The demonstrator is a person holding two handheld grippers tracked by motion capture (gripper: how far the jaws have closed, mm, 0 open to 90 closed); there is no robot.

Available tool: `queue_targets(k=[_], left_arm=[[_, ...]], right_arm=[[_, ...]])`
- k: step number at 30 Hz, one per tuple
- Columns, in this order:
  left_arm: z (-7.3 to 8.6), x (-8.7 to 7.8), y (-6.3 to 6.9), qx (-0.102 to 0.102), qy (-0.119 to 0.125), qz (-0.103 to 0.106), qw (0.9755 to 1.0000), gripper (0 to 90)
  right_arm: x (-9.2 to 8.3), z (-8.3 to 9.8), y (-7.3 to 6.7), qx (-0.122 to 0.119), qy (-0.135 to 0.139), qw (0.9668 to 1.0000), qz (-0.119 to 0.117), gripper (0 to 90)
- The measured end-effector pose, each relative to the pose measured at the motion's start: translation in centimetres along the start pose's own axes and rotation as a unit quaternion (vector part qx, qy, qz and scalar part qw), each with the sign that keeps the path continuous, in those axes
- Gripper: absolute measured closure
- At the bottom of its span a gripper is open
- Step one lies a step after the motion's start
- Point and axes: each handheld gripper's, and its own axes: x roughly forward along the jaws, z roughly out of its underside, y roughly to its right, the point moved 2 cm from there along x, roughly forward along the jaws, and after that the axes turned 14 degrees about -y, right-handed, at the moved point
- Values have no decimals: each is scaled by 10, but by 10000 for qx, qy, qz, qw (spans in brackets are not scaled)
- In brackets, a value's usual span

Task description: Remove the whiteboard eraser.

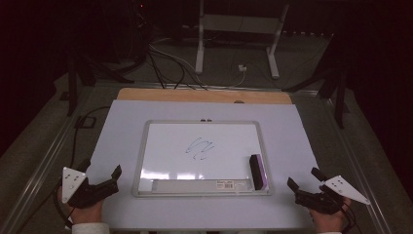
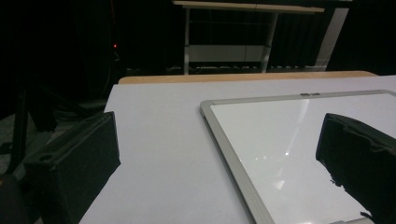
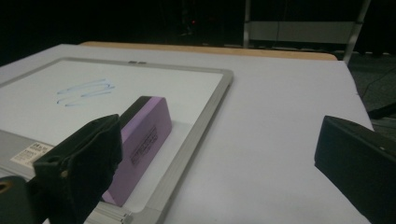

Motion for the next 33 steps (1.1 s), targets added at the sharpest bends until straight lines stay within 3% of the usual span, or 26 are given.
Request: queue_targets(k=[3, 17, 33], left_arm=[[1, 0, -2, -27, -17, -3, 10000, 4], [4, 6, -1, 72, -166, -4, 9998, 4], [7, 11, 1, 99, -267, 8, 9996, 4]], right_arm=[[2, -2, -6, -138, -19, 9999, 10, 0], [1, -11, -4, 276, -48, 9994, -199, 0], [2, -37, -5, 243, -326, 9987, -310, 0]])
